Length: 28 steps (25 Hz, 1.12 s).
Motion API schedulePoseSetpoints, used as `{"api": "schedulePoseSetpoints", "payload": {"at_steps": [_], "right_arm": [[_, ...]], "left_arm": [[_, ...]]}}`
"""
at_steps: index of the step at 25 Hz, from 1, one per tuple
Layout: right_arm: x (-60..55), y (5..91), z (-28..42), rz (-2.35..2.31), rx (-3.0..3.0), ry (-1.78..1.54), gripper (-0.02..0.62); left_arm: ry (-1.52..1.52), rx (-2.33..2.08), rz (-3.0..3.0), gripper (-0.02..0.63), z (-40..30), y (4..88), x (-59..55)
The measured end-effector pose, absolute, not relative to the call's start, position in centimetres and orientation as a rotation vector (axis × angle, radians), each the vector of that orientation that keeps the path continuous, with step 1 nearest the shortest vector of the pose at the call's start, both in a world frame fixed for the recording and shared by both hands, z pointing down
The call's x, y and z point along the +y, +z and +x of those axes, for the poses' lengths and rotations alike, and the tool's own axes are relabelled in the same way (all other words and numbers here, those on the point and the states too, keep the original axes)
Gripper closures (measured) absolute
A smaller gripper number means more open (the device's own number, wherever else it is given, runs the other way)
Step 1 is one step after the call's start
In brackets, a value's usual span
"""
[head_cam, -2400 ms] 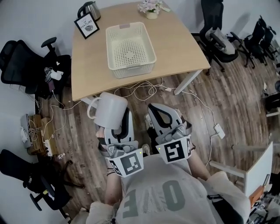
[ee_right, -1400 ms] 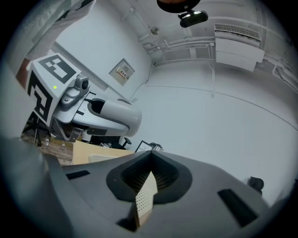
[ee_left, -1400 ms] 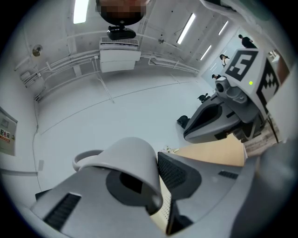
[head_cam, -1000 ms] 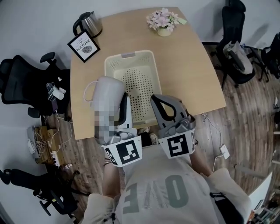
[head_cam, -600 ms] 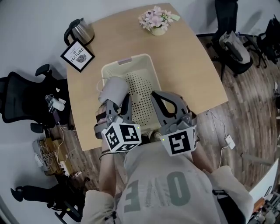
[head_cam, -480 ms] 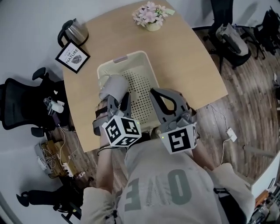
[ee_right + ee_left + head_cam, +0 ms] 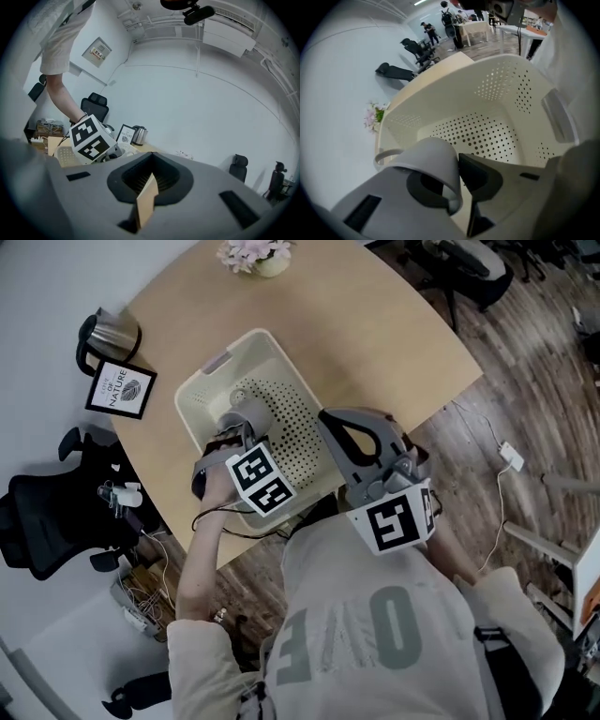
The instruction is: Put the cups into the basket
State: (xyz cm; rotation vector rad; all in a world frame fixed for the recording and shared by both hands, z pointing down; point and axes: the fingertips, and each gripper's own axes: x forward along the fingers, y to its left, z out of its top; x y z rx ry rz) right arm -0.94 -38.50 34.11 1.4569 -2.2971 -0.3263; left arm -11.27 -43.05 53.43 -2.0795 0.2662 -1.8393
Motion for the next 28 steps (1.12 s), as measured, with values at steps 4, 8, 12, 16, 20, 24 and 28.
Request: {"api": "schedulePoseSetpoints", "payload": {"at_steps": [4,8,12,16,20,24,28], "right_arm": [[-38.0,34.6,0.6,1.505,-2.261,-0.287,0.597],[-37.6,35.1,1.5,1.534,-2.235,-0.252,0.597],[-37.2,35.3,1.7,1.554,-2.221,-0.232,0.597],[-37.2,35.3,2.0,1.567,-2.212,-0.222,0.597],[-37.3,35.2,2.0,1.567,-2.207,-0.223,0.597],[-37.1,35.2,1.7,1.555,-2.218,-0.228,0.597],[-37.0,35.0,1.3,1.543,-2.233,-0.243,0.597]], "left_arm": [[-1.947,0.108,-1.998,0.528,-11.8,56.4,-42.6],[-1.997,-0.008,-1.912,0.531,-12.1,58.2,-42.4],[-2.041,-0.116,-1.835,0.535,-12.6,59.9,-41.9],[-2.035,-0.164,-1.769,0.535,-12.6,60.5,-41.7],[-2.021,-0.176,-1.749,0.535,-12.5,60.4,-41.8],[-2.015,-0.159,-1.732,0.532,-12.8,60.2,-41.6],[-2.016,-0.132,-1.706,0.524,-13.2,59.8,-41.7]]}}
